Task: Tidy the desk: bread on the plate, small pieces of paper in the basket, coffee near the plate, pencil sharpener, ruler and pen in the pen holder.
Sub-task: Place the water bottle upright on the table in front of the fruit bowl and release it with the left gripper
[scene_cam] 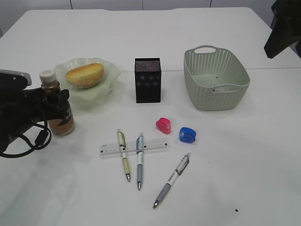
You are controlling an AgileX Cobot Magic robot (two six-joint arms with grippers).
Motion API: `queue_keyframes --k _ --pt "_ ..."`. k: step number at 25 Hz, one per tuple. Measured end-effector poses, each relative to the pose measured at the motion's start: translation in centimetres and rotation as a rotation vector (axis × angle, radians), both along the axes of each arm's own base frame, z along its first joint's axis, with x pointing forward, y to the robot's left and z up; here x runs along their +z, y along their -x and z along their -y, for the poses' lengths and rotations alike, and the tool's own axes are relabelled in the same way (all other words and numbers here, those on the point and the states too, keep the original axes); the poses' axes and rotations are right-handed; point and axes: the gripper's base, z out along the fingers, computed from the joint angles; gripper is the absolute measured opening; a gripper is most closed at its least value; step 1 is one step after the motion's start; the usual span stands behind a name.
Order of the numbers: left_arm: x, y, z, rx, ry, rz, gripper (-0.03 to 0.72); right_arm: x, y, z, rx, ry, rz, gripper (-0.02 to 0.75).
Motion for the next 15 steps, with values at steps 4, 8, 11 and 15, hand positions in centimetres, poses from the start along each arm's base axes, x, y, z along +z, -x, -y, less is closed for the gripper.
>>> queue_keyframes --k 4,8,11,15 --pt "0.3 -0.2 0.0 0.000 0.007 0.027 0.496 0.0 0.0 0.0 0.000 0.000 0.000 0.501" --pt "0.3 -0.2 0.0 0.000 0.006 0.027 0.505 0.0 0.0 0.0 0.002 0.001 0.000 0.501" --pt "0.7 -0.2 0.0 0.000 0.008 0.037 0.506 0.0 0.0 0.0 0.002 0.001 0.000 0.501" --pt "2.5 0.0 0.0 -0.003 0.010 0.090 0.507 0.0 0.0 0.0 0.009 0.004 0.002 0.501"
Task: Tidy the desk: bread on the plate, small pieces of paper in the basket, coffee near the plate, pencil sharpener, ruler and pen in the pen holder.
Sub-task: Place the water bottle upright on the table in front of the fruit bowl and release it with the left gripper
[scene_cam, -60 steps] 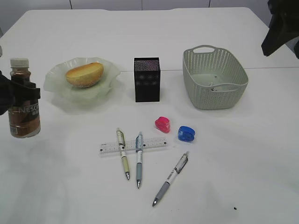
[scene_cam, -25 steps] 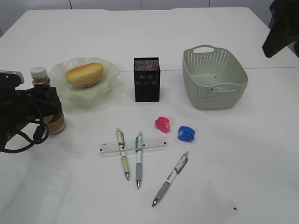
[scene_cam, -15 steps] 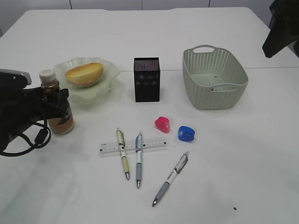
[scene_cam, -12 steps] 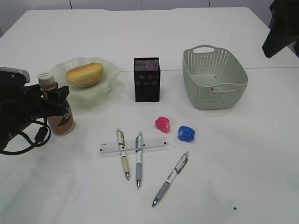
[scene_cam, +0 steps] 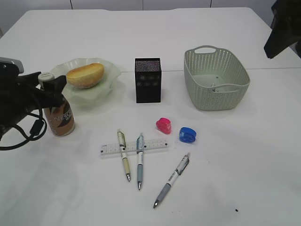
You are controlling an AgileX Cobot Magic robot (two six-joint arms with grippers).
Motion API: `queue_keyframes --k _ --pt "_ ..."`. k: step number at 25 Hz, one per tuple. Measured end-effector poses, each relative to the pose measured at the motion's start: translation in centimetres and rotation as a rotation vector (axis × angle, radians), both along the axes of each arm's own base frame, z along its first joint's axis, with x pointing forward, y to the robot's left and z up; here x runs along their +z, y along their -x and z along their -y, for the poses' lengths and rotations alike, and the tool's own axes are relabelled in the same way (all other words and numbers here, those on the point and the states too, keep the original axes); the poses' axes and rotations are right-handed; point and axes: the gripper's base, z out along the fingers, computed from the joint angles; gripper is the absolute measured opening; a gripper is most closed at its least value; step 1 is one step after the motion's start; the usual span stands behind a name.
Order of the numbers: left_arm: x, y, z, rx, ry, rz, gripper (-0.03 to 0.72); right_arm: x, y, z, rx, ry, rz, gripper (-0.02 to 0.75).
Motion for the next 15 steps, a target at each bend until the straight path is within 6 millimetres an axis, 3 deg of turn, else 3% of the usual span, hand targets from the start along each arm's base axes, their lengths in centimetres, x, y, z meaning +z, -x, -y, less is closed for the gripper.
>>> queue_keyframes --k 8,15 --pt "4.2 0.6 -0.1 0.001 -0.008 0.037 0.506 0.0 0.0 0.0 0.007 0.003 0.001 0.501" --pt "7.2 2.4 -0.6 0.016 -0.062 -0.116 0.506 0.0 0.0 0.0 0.019 0.008 0.003 0.501"
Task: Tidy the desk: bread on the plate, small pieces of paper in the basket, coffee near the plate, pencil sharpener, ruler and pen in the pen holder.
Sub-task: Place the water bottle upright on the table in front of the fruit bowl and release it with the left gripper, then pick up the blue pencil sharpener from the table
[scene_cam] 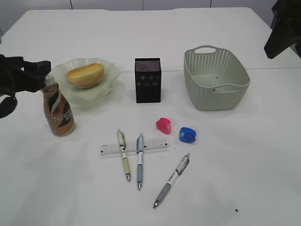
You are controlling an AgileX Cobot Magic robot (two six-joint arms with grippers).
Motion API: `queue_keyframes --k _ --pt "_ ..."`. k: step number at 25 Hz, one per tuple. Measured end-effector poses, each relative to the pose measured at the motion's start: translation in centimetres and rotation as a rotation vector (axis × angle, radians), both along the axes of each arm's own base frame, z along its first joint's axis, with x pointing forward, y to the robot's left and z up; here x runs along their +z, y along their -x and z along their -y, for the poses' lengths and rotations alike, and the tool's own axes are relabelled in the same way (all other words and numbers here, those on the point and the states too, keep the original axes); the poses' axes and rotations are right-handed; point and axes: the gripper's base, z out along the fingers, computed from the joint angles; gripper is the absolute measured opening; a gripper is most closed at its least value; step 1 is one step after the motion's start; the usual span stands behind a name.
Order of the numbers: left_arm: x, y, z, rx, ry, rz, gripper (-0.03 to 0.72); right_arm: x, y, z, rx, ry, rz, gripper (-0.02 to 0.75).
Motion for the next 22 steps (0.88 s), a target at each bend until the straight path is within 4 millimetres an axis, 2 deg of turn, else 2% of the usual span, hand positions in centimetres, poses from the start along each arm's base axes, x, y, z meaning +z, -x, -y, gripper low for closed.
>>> queue_keyframes --k 5,8,15,18,22 --pt "4.3 2.6 -0.8 0.037 0.012 -0.023 0.506 0.0 0.0 -0.1 0.002 -0.015 -0.002 0.501" --pt "6.8 4.4 -1.3 0.067 0.035 -0.095 0.506 0.1 0.1 -0.6 0.018 -0.062 -0.006 0.501" --pt "11.4 8.7 -1.7 0.071 0.067 -0.409 0.484 0.4 0.2 -1.8 0.169 -0.156 0.017 0.501" --pt "13.0 10.2 -1.7 0.056 0.042 -0.523 0.479 -0.4 -0.4 -2.0 0.238 -0.131 0.011 0.501" --pt "14.5 11.4 -1.8 0.045 0.026 -0.590 0.476 -2.2 -1.6 -3.4 0.464 -0.054 0.009 0.501"
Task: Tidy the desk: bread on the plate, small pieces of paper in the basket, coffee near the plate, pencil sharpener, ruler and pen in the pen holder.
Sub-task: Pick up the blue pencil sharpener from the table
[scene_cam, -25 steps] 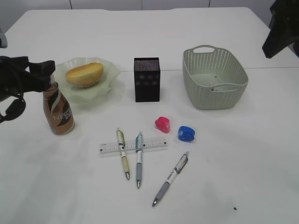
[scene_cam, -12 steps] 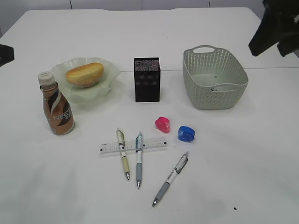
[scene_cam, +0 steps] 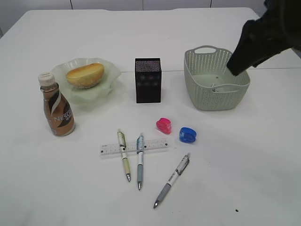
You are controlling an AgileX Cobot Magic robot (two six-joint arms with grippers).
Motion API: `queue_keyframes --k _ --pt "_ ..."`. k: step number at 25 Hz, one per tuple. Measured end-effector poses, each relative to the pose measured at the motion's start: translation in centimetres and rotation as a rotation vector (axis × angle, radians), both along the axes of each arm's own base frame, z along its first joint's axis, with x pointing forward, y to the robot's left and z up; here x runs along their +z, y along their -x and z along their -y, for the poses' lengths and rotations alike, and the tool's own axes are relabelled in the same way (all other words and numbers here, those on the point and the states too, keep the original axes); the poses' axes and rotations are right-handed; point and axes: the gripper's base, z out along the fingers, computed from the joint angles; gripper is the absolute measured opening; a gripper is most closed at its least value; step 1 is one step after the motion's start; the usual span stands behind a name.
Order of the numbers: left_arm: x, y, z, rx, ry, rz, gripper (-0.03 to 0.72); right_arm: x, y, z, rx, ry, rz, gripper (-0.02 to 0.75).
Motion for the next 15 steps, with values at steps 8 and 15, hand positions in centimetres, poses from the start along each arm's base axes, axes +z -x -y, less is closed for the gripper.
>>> queue_keyframes --k 8,15 --pt "-0.2 1.4 -0.2 -0.016 -0.039 -0.141 0.465 -5.9 -3.2 -4.7 0.285 0.123 0.020 0.501" --pt "-0.6 1.8 -0.7 -0.015 -0.100 -0.191 0.461 -11.5 -5.5 -5.8 0.320 0.195 -0.066 0.501"
